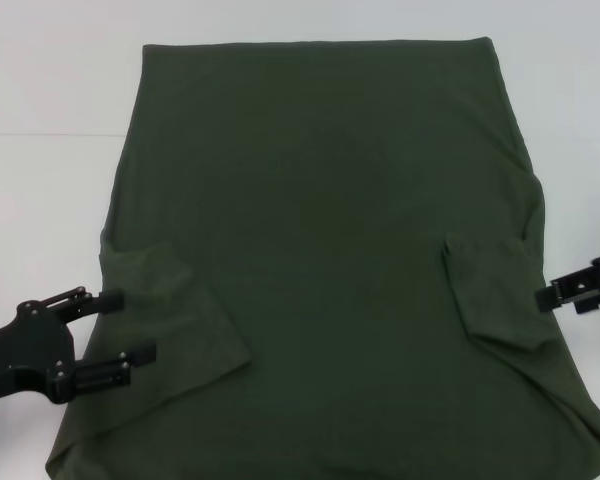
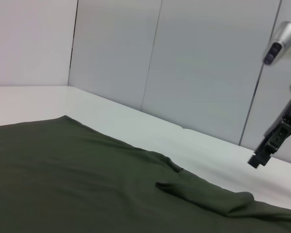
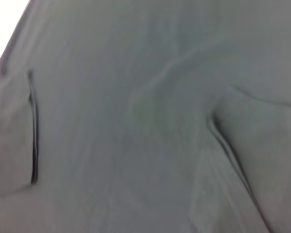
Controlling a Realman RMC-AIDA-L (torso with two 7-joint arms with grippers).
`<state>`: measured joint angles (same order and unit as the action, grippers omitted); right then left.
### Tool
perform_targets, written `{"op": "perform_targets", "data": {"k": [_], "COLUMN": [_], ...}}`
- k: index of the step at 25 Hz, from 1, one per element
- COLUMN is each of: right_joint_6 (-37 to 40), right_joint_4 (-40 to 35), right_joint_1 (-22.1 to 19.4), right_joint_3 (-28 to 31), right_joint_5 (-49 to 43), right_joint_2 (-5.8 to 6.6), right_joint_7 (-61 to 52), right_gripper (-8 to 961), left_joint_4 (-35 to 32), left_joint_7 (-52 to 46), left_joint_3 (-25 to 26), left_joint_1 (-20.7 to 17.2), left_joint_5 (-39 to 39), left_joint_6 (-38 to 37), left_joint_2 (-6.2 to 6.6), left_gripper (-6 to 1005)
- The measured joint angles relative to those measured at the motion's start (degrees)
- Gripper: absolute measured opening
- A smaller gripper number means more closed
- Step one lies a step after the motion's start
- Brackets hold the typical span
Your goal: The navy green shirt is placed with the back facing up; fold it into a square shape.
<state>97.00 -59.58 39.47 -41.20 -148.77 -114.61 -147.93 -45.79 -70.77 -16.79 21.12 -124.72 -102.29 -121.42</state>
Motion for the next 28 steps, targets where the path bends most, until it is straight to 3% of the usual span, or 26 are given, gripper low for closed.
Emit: {"op": "perform_targets", "data": {"k": [4,7,14,22,28], "right_joint_6": [-0.43,-0.98,-4.90,-7.27,-9.22], "right_joint_4": [8.24,11.47,12.98,14.51,16.31], "right_joint_1": [0.04,0.30,-0.12,0.48,0.26], "right_joint_3": [4.60,5.08,4.45,2.76,3.03], "right_joint_5": [0.37,0.26,-0.81,-0.82,-0.61], "right_joint_2": [2.91,3.77,3.85,2.63,2.54], "right_joint_7": [-0.85,-0.81,-1.97,-2.20,-2.31], "right_gripper": [674,669,668,669,666], "left_joint_4": [0.00,0.00,0.00,0.00,0.00], "left_joint_7": [0.00,0.00,0.23,0.38,0.37], "left_joint_3": [-0.10,-0.16,-0.32,-0.11,-0.11], "left_joint_1": [0.45,0.65,0.83,0.85,0.85], "left_joint_5": [0.00,0.00,0.00,0.00,0.00], "left_joint_6": [0.07,0.08,0.08,0.15,0.61], "left_joint_2": [0.07,0.23,0.33,0.34,0.22], "left_gripper": [838,838,838,838,838]}}
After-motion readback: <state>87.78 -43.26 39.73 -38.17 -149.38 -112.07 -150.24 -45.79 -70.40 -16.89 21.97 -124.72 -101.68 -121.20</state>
